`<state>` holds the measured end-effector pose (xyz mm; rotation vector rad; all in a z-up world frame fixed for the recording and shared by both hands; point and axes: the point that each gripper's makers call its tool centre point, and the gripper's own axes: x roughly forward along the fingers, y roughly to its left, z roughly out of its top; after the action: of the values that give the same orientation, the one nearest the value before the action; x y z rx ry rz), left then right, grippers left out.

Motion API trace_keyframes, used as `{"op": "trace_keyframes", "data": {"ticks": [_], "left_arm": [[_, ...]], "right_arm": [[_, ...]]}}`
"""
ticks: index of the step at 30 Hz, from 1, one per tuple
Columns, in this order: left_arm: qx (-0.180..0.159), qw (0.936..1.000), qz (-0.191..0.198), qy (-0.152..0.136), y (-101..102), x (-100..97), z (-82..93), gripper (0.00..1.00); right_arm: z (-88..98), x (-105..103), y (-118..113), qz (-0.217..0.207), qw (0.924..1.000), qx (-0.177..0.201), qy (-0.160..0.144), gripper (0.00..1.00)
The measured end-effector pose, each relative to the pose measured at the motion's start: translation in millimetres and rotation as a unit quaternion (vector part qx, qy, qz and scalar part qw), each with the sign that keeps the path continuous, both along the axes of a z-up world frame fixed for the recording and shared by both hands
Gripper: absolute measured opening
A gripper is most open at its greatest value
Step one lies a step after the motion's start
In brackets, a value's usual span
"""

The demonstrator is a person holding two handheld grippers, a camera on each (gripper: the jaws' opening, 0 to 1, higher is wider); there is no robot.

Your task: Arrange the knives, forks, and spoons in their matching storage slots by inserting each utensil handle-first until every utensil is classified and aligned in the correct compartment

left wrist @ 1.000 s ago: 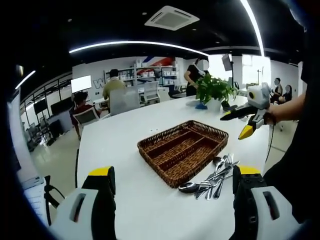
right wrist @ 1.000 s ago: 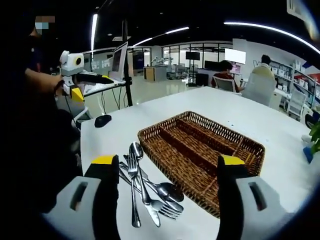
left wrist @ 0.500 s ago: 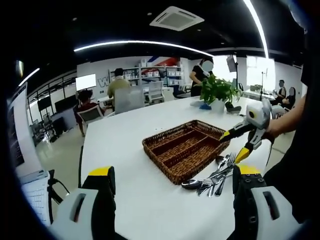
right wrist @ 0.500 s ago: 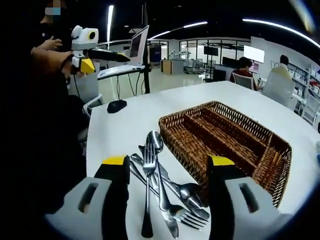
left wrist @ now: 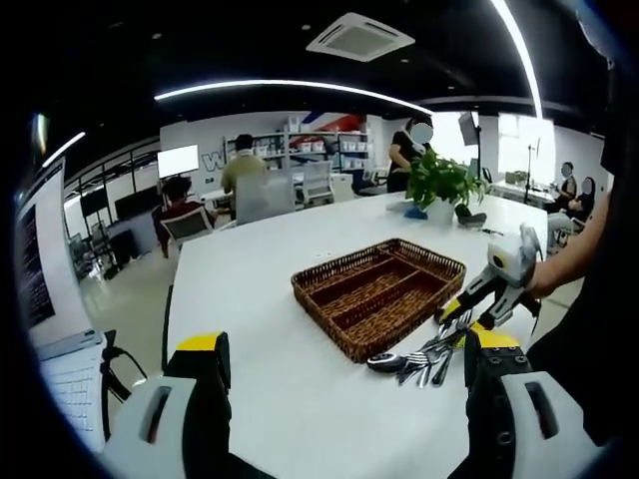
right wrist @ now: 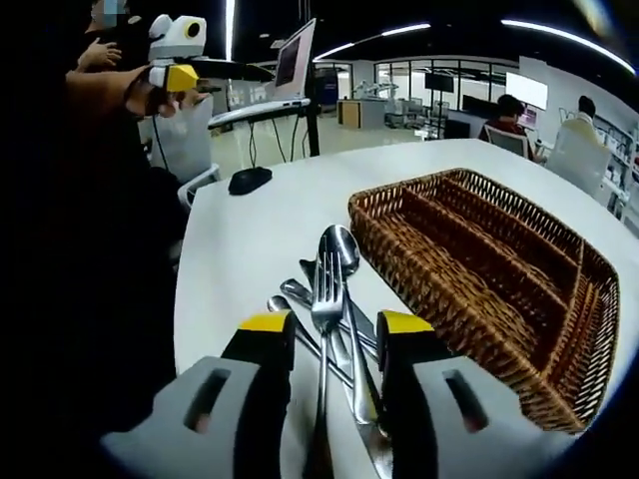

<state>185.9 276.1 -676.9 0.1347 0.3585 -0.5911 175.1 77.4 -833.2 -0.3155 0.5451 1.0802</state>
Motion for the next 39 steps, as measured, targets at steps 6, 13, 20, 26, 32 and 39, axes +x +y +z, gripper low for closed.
{"op": "trace_keyframes", "data": {"ticks": [6,13,20,26,32,39], "left_arm": [[-0.003,0.9999,0.011,-0.003,7.2,-1.8,2.9,1.0],[-0.006,0.9998,0.02,0.0,11.9,-5.4,2.1,1.0],[-0.006,0.9998,0.019,0.001,12.5,-5.9,1.2,1.0],[-0.004,0.9999,0.015,0.0,11.3,-5.1,1.3,1.0],[-0.004,0.9999,0.012,0.001,10.5,-4.1,1.1,1.0],[-0.002,0.9999,0.012,-0.002,12.2,-2.6,2.4,1.0]], "right_arm": [[-12.2,-6.5,5.5,0.017,0.9995,-0.014,0.022,0.16],[-17.0,-8.7,4.4,0.021,0.9991,-0.028,0.024,0.13],[-24.3,-8.1,4.7,0.022,0.9984,-0.044,0.026,0.1],[-28.2,-7.0,3.5,0.022,0.9983,-0.05,0.022,0.06],[-32.3,-4.0,2.8,0.024,0.9976,-0.064,0.013,0.04],[-28.0,-3.5,2.1,0.027,0.9972,-0.065,0.022,0.02]]}}
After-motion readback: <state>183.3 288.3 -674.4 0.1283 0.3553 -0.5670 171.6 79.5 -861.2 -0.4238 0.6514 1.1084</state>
